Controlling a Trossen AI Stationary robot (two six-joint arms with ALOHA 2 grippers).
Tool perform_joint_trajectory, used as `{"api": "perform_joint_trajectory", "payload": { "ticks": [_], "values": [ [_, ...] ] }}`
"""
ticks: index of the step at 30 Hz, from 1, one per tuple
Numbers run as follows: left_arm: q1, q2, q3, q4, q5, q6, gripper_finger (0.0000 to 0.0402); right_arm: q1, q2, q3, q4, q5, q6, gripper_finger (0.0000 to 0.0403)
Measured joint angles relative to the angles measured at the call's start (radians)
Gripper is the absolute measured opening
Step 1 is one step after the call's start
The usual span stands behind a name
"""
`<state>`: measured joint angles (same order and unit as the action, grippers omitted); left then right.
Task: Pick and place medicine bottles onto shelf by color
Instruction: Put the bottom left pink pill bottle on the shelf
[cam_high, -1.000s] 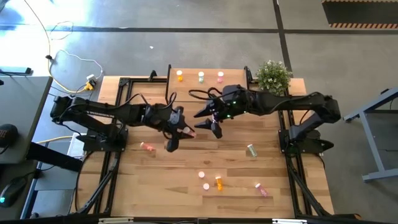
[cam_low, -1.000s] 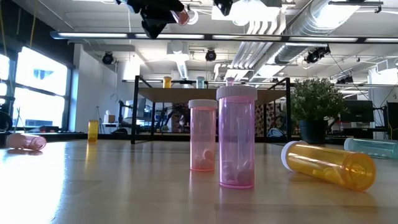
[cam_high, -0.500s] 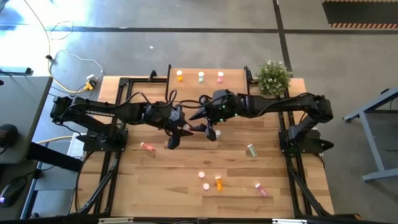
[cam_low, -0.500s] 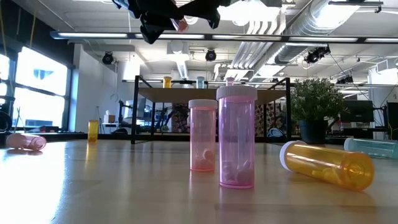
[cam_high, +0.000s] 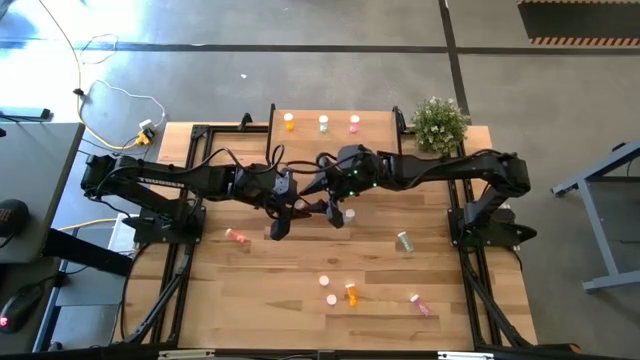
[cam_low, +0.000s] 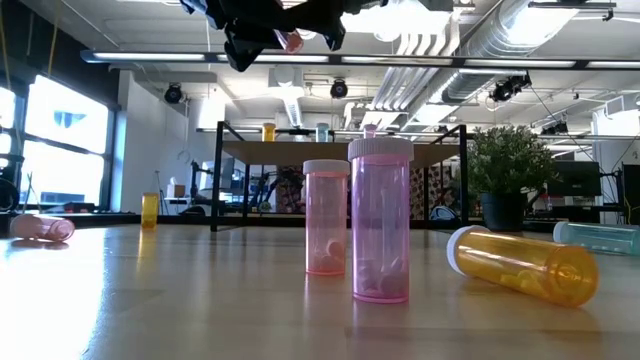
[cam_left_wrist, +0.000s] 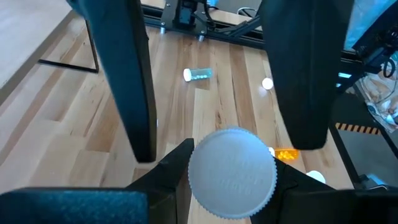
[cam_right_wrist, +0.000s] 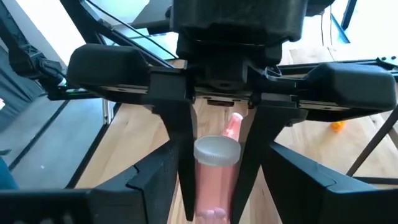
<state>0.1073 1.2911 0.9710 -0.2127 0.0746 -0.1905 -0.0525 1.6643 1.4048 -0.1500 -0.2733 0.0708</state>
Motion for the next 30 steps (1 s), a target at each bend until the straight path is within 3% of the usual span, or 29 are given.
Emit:
{"api": "perform_joint_trajectory", "payload": {
  "ticks": [30],
  "values": [
    [0.000, 0.001, -0.002, -0.005, -0.037, -0.016, 0.0104, 0.000, 0.024, 0.002, -0.022, 0.030, 0.052, 0.0092]
  ]
}}
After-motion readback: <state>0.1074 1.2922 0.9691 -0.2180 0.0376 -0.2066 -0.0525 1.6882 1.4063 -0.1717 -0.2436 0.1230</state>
